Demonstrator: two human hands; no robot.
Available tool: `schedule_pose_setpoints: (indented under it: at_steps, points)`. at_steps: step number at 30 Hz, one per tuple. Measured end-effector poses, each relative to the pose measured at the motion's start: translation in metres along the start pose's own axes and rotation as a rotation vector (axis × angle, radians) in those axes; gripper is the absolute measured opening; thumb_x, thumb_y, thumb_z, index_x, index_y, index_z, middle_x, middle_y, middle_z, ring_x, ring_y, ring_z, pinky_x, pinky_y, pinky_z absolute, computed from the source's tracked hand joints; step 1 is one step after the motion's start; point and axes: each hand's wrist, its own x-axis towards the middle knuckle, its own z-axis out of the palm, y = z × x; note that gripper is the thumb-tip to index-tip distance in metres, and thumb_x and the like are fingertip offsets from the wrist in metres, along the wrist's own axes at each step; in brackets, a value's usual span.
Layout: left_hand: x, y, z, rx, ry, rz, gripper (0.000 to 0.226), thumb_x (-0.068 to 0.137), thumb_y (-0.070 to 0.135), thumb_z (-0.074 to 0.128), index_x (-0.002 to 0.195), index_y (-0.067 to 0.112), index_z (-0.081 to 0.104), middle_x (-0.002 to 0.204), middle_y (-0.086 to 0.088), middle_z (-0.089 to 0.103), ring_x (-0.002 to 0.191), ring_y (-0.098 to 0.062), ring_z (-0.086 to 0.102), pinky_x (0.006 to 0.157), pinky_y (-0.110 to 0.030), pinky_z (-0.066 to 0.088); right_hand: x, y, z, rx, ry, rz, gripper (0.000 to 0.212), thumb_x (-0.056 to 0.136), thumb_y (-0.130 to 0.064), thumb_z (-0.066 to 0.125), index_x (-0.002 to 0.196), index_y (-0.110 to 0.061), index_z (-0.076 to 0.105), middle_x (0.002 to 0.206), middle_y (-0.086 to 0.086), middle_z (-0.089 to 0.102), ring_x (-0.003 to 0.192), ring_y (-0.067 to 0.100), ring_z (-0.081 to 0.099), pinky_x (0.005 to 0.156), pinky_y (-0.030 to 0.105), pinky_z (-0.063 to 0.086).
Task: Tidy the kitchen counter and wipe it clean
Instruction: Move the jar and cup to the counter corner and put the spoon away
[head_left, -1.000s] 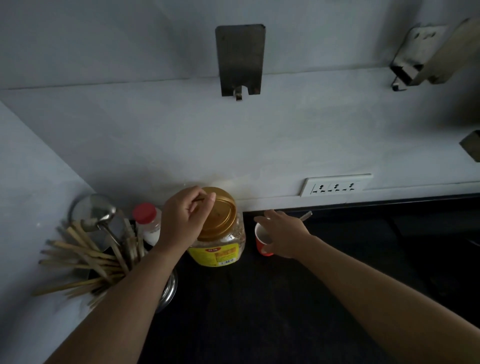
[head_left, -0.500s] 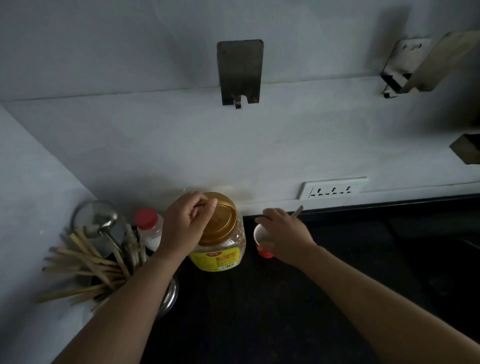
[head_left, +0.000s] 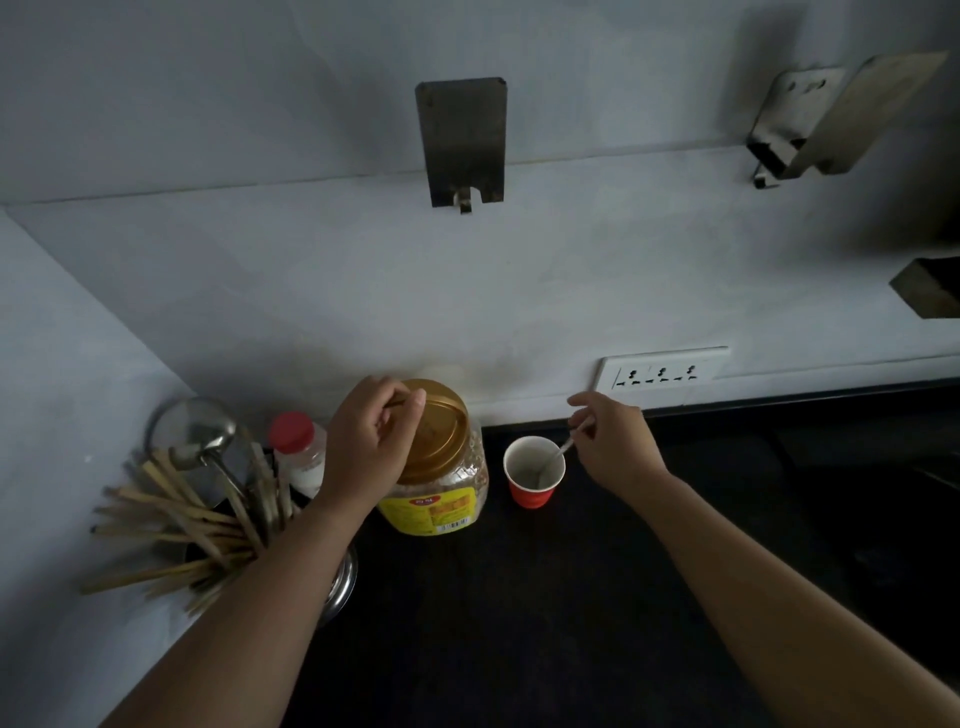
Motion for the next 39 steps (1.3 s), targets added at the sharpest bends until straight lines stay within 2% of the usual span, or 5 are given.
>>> schedule_pose_setpoints:
  at_steps: [11,17,24,29,39]
  points:
    - [0.002,0.007,-0.012,-0.058,-0.136,-0.146,0.028,0.076,0.058,0.048,0.076,0.032,0.056,0.086,0.0,0.061,0.08,-0.006,0.056,0.066,-0.013,0.04,-0.029,-0.015,-0.032,0.246,0.217,-0.066,0.012,0.085,-0.013,0.065,0.094,-0.019,0.07,0.082,-0.005,0.071,0.067,-0.004,0.062,0.056,0.004,0.044]
    - [-0.009,0.022,-0.024,-0.014,-0.087,-0.13,0.025,0.08,0.034,0.063,0.101,0.02,0.063,0.095,0.015,0.052,0.095,-0.011,0.054,0.08,-0.012,0.037,-0.061,-0.035,-0.069,0.491,0.311,-0.089,0.009,0.083,-0.01,0.066,0.086,-0.018,0.069,0.085,-0.013,0.068,0.071,-0.012,0.062,0.058,0.001,0.041]
    - [-0.09,0.042,-0.049,-0.037,-0.109,-0.228,0.032,0.082,0.032,0.065,0.113,0.022,0.06,0.111,0.012,0.057,0.106,0.002,0.052,0.088,-0.01,0.038,-0.109,-0.039,-0.05,0.834,0.136,0.058,0.013,0.082,-0.004,0.065,0.083,-0.016,0.069,0.08,0.003,0.072,0.08,0.014,0.07,0.077,0.027,0.054]
    - [-0.15,0.04,-0.076,-0.208,-0.104,-0.6,0.032,0.083,0.029,0.066,0.113,0.022,0.06,0.11,0.008,0.064,0.103,-0.009,0.061,0.082,-0.023,0.048,-0.128,-0.062,-0.019,0.892,0.013,0.055,0.013,0.081,-0.007,0.066,0.079,-0.019,0.069,0.083,0.005,0.072,0.082,0.017,0.069,0.076,0.029,0.053]
    - [-0.145,0.04,-0.131,-0.17,0.171,-0.646,0.01,0.084,0.018,0.065,0.091,0.025,0.064,0.085,0.002,0.07,0.072,-0.008,0.07,0.074,-0.032,0.056,-0.099,-0.119,0.029,0.751,-0.175,-0.068,0.009,0.079,-0.006,0.069,0.082,-0.015,0.066,0.086,0.008,0.069,0.079,0.016,0.068,0.067,0.023,0.052]
